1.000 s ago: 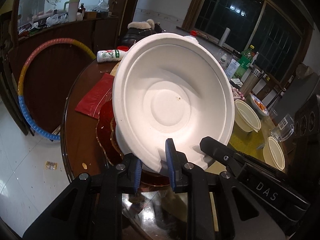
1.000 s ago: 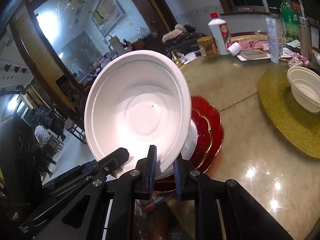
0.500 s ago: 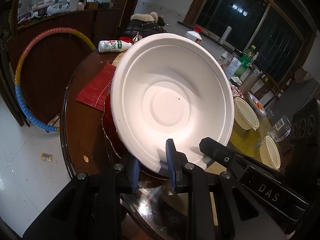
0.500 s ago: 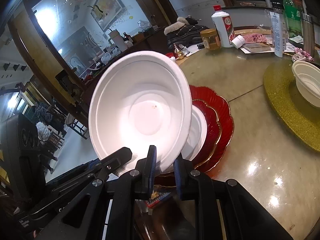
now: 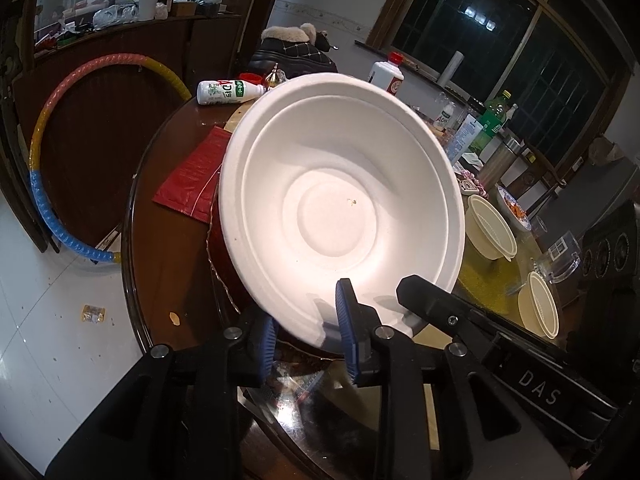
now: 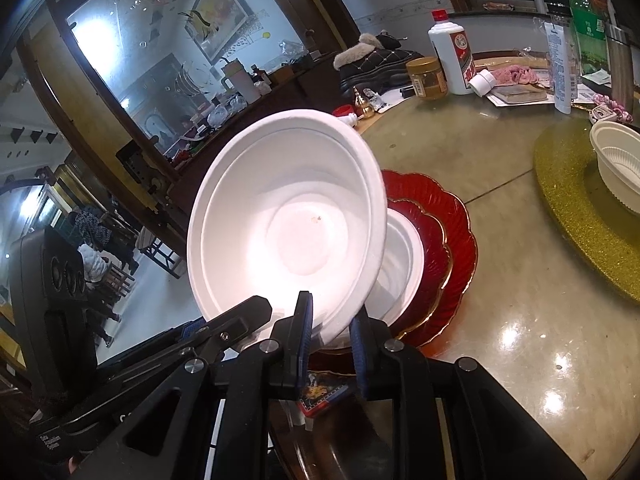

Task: Organize plates and bowls
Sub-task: 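Lower the second white bowl with both grippers into the first white bowl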

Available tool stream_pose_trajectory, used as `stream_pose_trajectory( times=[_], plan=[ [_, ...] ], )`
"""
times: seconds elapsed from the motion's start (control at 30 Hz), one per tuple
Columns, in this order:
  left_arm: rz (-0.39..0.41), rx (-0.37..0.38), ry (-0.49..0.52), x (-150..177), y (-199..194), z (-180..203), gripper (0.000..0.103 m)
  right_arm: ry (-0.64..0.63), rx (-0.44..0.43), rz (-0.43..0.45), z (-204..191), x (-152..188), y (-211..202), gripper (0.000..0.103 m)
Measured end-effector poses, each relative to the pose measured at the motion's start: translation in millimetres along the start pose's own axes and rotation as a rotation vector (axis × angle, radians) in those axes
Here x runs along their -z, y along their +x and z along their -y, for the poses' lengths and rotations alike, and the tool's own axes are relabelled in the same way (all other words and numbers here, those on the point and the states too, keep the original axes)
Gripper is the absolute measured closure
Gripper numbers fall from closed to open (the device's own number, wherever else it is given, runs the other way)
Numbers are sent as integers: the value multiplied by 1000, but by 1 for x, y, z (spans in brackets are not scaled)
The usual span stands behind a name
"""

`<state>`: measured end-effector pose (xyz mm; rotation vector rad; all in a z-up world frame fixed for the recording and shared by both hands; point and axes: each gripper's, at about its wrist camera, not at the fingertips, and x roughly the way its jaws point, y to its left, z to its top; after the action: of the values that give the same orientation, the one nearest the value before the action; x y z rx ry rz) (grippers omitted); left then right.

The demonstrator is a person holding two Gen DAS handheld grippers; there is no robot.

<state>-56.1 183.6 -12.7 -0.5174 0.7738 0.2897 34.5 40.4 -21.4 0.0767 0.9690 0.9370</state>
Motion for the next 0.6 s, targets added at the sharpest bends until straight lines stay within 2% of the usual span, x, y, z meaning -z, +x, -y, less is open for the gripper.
stream_pose_trajectory(
  times=[0.23, 0.3, 0.47, 0.6],
  plan=[
    [-18, -7, -3, 0, 5, -1, 76, 22, -2, -9, 3, -1, 3, 82],
    [-24, -8, 4, 0, 7, 0, 71, 35, -5, -12, 7, -1, 4, 82],
    [-40, -15, -1, -1, 12, 0, 67, 59, 4, -13, 13, -1, 4, 79],
    [-24, -23, -9, -3, 8, -1, 66, 71, -1, -6, 16, -2, 2, 74]
  ],
)
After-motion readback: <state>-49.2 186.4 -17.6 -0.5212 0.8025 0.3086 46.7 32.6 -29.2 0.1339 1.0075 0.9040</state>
